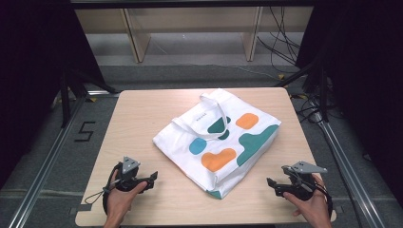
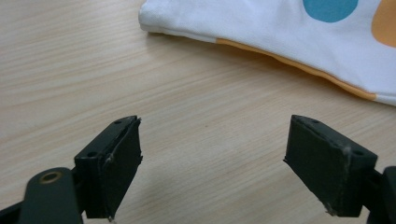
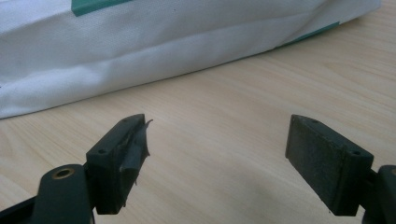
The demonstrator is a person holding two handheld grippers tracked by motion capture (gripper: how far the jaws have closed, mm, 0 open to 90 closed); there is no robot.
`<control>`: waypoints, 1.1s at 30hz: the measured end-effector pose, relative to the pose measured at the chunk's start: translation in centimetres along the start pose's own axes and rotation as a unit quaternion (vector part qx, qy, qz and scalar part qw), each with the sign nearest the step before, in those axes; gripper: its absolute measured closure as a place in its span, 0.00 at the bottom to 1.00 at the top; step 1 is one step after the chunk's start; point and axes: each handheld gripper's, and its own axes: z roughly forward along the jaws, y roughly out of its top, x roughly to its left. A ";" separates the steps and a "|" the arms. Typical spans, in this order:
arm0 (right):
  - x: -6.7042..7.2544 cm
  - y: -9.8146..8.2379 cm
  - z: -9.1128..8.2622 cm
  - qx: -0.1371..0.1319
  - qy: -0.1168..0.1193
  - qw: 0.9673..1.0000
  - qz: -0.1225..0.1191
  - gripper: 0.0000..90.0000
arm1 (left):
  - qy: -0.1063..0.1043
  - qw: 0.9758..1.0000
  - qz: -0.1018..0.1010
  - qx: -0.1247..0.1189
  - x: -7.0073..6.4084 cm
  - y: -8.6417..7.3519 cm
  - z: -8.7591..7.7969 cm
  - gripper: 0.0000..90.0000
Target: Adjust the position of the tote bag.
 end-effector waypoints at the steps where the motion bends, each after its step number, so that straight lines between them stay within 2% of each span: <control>1: 0.0 0.0 0.0 0.000 0.000 1.000 0.000 0.24 | 0.000 1.000 -0.002 0.002 -0.1 0.0 0.0 0.19; 2: 0.3 0.0 -0.1 0.004 -0.002 1.000 0.014 0.24 | -0.001 1.000 0.002 0.002 -0.1 0.0 0.1 0.19; 3: 0.2 0.0 0.0 0.003 -0.003 1.000 0.008 0.24 | -0.003 1.000 0.020 0.016 0.1 0.1 0.0 0.19; 4: -0.1 0.0 0.0 -0.001 -0.006 1.000 -0.012 0.24 | -0.004 1.000 0.018 0.013 0.0 0.1 0.1 0.19; 6: -0.1 0.0 0.0 0.007 -0.003 1.000 -0.014 0.24 | -0.003 1.000 0.025 0.017 0.0 0.1 0.0 0.19; 9: 0.0 0.0 0.0 0.001 -0.006 1.000 -0.013 0.24 | -0.005 1.000 0.018 0.014 -0.2 0.3 0.2 0.19; 12: 0.0 0.0 0.1 0.002 -0.006 1.000 -0.014 0.24 | -0.009 1.000 0.022 0.009 -0.2 0.7 0.6 0.19; 13: 0.0 0.0 0.1 0.002 -0.006 1.000 -0.015 0.24 | -0.009 1.000 0.023 0.015 -0.1 0.8 0.6 0.19; 15: 0.0 0.0 0.1 0.001 -0.007 1.000 -0.016 0.25 | -0.021 1.000 0.012 0.006 0.0 1.0 0.8 0.20; 16: 0.1 0.0 0.1 0.004 -0.007 1.000 -0.012 0.25 | -0.024 1.000 0.001 -0.005 -0.1 1.2 0.9 0.20; 19: 0.0 0.0 0.1 0.005 -0.013 1.000 -0.016 0.25 | -0.028 1.000 0.001 -0.001 0.2 1.7 0.9 0.21; 22: 0.0 0.0 0.3 0.005 -0.002 1.000 -0.010 0.25 | -0.029 1.000 0.004 -0.006 0.6 2.6 1.5 0.23; 24: 0.0 0.0 0.3 0.005 -0.002 1.000 -0.012 0.25 | -0.032 0.999 -0.009 -0.018 0.8 3.3 2.2 0.25; 25: 0.0 0.0 0.3 0.005 -0.002 1.000 -0.012 0.25 | -0.031 0.999 -0.006 -0.019 0.9 3.5 2.5 0.25; 26: 0.1 0.0 0.3 0.006 -0.004 1.000 -0.014 0.25 | -0.039 0.999 0.002 -0.010 1.3 4.1 2.9 0.25; 27: 0.0 0.0 0.3 0.006 -0.001 1.000 -0.012 0.25 | -0.048 0.999 -0.003 -0.006 1.4 4.5 3.4 0.25; 28: 0.0 -0.1 0.4 0.008 -0.001 1.000 -0.011 0.25 | -0.051 0.999 0.004 0.000 1.6 4.7 3.6 0.24; 29: 0.0 -0.1 0.4 0.007 -0.004 1.000 -0.015 0.25 | -0.049 0.999 -0.003 -0.002 1.7 5.0 3.9 0.24; 32: 0.0 -0.1 0.4 0.008 -0.005 1.000 -0.012 0.25 | -0.050 0.999 -0.004 -0.007 2.1 5.7 4.7 0.24; 33: -0.1 -0.1 0.4 0.009 -0.006 1.000 -0.012 0.25 | -0.052 0.999 -0.010 -0.012 2.4 6.0 5.2 0.23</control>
